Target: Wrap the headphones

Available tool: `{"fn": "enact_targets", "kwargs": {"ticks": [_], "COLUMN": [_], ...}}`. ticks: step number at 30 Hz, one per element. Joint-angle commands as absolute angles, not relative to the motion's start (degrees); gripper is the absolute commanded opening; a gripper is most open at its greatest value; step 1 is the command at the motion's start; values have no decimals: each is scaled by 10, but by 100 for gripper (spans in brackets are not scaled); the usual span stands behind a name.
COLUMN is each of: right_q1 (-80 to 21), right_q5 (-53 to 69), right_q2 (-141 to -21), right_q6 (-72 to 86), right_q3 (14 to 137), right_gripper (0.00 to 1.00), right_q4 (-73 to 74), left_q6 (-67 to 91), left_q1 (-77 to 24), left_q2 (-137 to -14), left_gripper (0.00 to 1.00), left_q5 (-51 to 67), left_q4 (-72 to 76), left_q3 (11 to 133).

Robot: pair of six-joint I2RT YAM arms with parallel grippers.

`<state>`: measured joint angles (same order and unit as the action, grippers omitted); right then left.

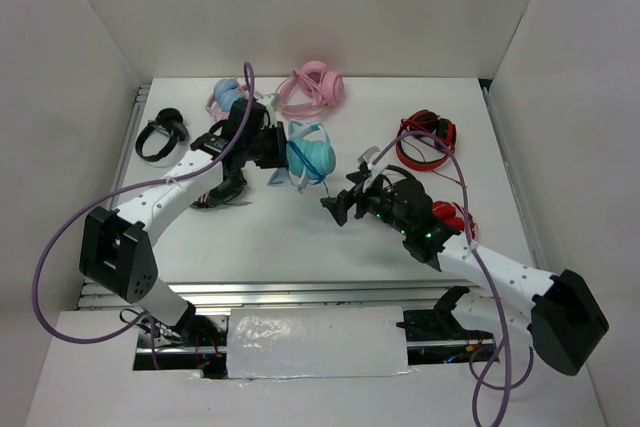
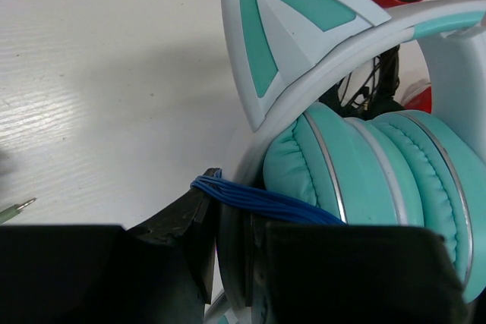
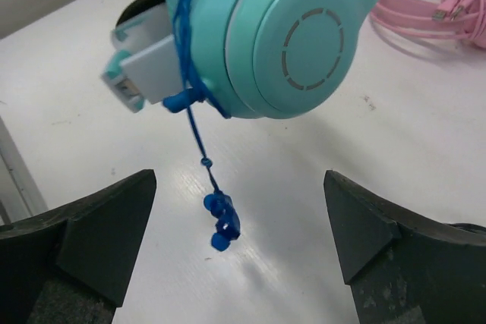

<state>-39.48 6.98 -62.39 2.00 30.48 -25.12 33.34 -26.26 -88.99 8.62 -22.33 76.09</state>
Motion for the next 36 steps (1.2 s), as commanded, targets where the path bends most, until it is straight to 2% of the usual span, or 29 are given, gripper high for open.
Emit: {"fn": "enact_targets", "kwargs": {"ticks": [1,6,12,16,27,30,31,35,36], "right_q1": [-386,-355,-306,-290,-259,-254,-253,-250,-251], "right_q5": [87,64,53,47,49,54,54,61,65], "right_q2": [-555,-480,-459,-468,-476,-484,-488,-492,-490], "right_q6": [18,45,82,91,92,92,91,89,89], "right_q3": [287,282,277,286,275,277,278,285,286], "right_gripper": [100,100,100,100,100,100,100,100,100], "right_q4": [-240,-150,-118,-96,-101,-104,-104,-92,-90], "left_q6": [338,338,310,284,287,296,298,298,294], "left_q1": [-250,-239,-243,-237,-186,-181,-178,-173,-174], "left_q2": [-871,-898,-966,-1057,-1202,-1235,-1247,-1251,-1240], "left_gripper": [0,0,0,0,1,16,26,40,50], "left_q5": [101,121,95,62,113,99,98,96,89], "left_q4": [-163,-75,-24,-51,10,-17,-31,-38,-37], "left_q3": [739,695,700,763,872,910,918,919,915]}}
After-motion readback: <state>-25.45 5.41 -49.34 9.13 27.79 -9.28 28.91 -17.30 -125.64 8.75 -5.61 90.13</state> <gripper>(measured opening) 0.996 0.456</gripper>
